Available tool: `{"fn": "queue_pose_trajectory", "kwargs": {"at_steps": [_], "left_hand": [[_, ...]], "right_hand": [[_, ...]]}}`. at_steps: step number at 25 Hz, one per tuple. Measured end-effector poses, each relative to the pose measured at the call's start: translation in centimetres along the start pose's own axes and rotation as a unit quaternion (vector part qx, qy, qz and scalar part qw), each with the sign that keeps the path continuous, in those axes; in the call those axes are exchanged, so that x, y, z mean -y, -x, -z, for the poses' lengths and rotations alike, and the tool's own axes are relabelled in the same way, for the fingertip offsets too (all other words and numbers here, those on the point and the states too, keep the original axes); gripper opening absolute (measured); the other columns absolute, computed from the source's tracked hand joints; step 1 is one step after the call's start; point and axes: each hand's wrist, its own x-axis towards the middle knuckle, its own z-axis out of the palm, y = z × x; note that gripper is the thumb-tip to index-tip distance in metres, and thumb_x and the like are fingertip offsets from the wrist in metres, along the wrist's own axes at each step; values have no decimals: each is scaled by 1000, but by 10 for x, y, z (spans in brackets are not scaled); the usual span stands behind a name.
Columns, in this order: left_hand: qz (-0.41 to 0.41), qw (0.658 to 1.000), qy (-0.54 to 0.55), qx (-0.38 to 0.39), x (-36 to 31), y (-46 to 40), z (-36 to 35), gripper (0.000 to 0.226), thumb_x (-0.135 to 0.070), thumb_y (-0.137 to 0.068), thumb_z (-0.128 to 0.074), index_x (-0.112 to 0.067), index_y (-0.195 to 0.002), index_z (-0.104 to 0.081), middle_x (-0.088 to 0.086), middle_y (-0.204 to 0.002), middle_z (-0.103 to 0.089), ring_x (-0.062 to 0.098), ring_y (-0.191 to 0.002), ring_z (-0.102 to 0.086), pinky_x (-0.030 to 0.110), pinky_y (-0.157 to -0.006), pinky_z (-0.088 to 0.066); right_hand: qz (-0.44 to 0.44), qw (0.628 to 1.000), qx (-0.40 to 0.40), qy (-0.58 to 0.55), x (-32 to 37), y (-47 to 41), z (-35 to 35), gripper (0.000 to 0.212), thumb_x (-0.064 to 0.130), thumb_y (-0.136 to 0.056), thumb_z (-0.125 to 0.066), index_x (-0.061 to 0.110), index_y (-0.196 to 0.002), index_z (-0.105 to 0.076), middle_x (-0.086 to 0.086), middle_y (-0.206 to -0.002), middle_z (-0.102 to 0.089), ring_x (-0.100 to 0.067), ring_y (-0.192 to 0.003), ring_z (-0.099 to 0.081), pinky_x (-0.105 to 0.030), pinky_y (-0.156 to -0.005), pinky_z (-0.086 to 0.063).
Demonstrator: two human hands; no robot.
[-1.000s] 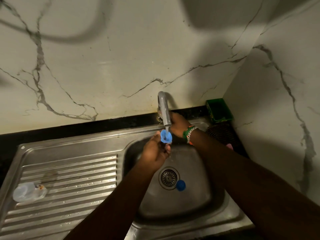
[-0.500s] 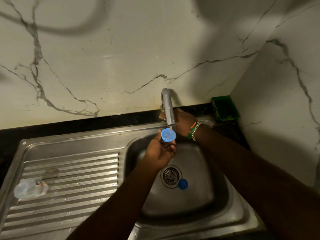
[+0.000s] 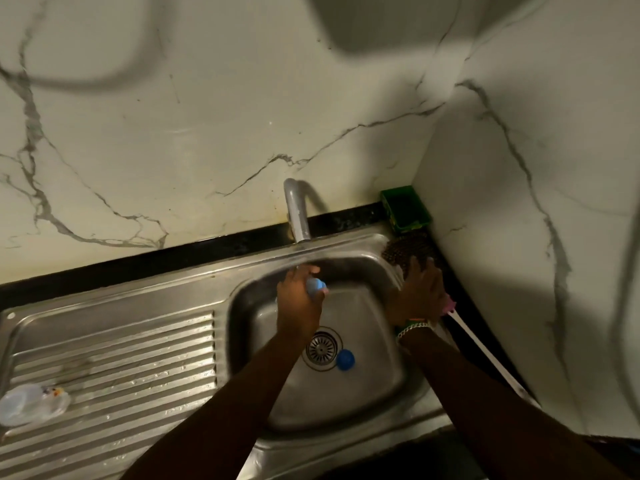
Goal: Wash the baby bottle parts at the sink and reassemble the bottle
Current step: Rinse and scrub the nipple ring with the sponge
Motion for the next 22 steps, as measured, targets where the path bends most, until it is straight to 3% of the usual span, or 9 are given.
{"fn": "queue_pose_trajectory", "kwargs": {"at_steps": [2, 6, 8, 11, 13, 15, 17, 19, 22], "left_hand": [[-79, 994, -72, 36, 7, 5, -6, 33, -37, -95, -62, -23, -124, -61, 1, -119, -62, 19, -109, -54, 33, -90, -46], [64, 992, 102, 39, -20, 10, -9, 25, -19, -94, -71, -24, -117, -61, 1, -110, -67, 23, -104, -67, 35, -90, -56], [209, 948, 240, 27, -36, 12, -1, 11, -21, -98, -66, -22, -108, -63, 7, -102, -69, 26, -92, -69, 39, -80, -59], [356, 844, 399, 43, -55, 19, 18, 14, -33, -104, -57, -19, -104, -62, 14, -99, -69, 25, -87, -67, 35, -71, -53], [359, 822, 440, 42, -61, 23, 27, 19, -35, -103, -57, -18, -108, -63, 17, -108, -69, 26, -93, -70, 33, -73, -56], [340, 814, 470, 37, -69, 28, 40, 25, -36, -101, -58, -14, -112, -64, 20, -110, -71, 25, -89, -71, 31, -71, -58], [307, 814, 491, 38, -80, 36, 54, 29, -35, -100, -61, -10, -113, -67, 18, -107, -74, 22, -85, -72, 29, -69, -60], [275, 826, 490, 43, -88, 44, 68, 30, -29, -98, -64, -6, -116, -68, 15, -105, -75, 21, -85, -71, 28, -71, -62], [239, 858, 455, 15, -92, 51, 84, 29, -21, -92, -70, -2, -115, -70, 18, -103, -76, 22, -81, -69, 29, -71, -60]], "right_hand": [[-75, 997, 32, 9, -28, -4, 9, 73, 27, -90, -62, 24, -154, -29, -15, -162, -26, -42, -147, -26, -61, -117, -24], [-64, 991, 97, 59, -73, -19, 15, 57, 38, -98, -49, 28, -151, -31, -16, -153, -36, -45, -138, -34, -66, -107, -35], [-24, 996, 86, 18, -78, -21, 17, 54, 52, -94, -35, 29, -144, -42, -20, -140, -47, -47, -123, -46, -59, -100, -44], [108, 992, 57, -21, -44, -8, 33, 67, 56, -86, -24, 27, -140, -49, -14, -127, -54, -37, -100, -57, -27, -79, -42], [226, 969, 54, -90, 2, 25, 60, 60, 47, -94, -27, 22, -142, -51, -6, -125, -52, -22, -102, -56, -15, -82, -39], [353, 923, 34, -146, 42, 61, 83, 49, 20, -96, -42, 14, -144, -52, -6, -128, -57, -18, -109, -58, -21, -96, -44], [439, 879, 19, -183, 65, 82, 97, 45, 11, -94, -54, 14, -139, -58, -6, -129, -66, -9, -115, -59, -21, -103, -44], [464, 861, 25, -206, 74, 88, 101, 35, 8, -93, -62, 14, -127, -67, -2, -121, -71, -2, -111, -59, -18, -100, -45], [451, 882, 20, -134, 86, 93, 105, 28, 28, -95, -57, 29, -119, -71, 5, -109, -70, -14, -93, -64, -36, -81, -53]]}}
